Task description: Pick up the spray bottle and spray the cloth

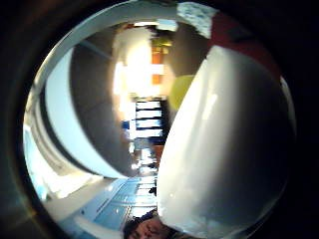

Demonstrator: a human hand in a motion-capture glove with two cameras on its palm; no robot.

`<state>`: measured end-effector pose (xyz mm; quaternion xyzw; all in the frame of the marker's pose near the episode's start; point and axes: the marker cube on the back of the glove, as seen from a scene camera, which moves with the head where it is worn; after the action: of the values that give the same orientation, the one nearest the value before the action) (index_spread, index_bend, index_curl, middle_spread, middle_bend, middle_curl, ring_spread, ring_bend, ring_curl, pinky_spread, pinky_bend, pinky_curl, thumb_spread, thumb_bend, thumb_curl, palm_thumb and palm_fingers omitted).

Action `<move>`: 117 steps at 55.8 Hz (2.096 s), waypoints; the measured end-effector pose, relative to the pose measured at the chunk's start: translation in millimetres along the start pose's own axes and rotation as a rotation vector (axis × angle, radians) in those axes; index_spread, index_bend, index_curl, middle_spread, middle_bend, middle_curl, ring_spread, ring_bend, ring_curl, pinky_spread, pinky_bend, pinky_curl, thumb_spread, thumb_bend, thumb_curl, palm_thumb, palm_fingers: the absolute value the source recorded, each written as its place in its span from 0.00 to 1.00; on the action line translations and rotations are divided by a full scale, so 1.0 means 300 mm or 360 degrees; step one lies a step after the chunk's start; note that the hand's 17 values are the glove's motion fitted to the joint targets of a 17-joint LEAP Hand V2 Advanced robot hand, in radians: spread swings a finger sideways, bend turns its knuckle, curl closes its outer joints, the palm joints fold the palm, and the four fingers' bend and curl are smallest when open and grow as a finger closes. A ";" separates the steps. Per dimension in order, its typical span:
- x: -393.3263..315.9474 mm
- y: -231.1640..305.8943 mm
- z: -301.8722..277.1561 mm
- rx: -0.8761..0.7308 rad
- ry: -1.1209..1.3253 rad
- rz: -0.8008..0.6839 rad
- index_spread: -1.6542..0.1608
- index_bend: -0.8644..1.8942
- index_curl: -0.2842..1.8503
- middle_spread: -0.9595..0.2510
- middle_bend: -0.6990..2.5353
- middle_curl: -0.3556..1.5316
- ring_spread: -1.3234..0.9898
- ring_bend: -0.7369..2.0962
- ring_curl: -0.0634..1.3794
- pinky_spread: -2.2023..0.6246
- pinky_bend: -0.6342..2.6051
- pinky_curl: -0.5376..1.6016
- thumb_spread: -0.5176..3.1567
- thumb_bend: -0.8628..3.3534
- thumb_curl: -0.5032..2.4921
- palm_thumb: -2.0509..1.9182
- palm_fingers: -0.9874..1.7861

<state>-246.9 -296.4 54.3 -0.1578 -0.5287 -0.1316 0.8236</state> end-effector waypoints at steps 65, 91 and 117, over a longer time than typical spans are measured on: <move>0.178 -0.295 0.347 0.0273 -0.0385 -0.0500 0.77 0.44 0.40 0.66 0.40 0.47 0.50 0.46 0.38 0.68 0.34 0.45 0.20 0.20 0.43 0.76 0.82; 0.106 -0.139 0.107 -0.0026 0.0466 -0.0334 0.74 0.31 0.30 0.71 0.30 0.42 0.52 0.41 0.34 0.81 0.32 0.44 0.34 0.19 0.38 0.74 0.58; 0.013 0.189 -0.195 0.0622 0.1480 0.0228 0.69 0.38 0.26 0.80 0.28 0.39 0.58 0.32 0.25 0.86 0.31 0.42 0.37 0.20 0.33 0.70 0.44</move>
<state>-175.1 -268.2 28.1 0.0388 -0.1088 -0.0298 0.9929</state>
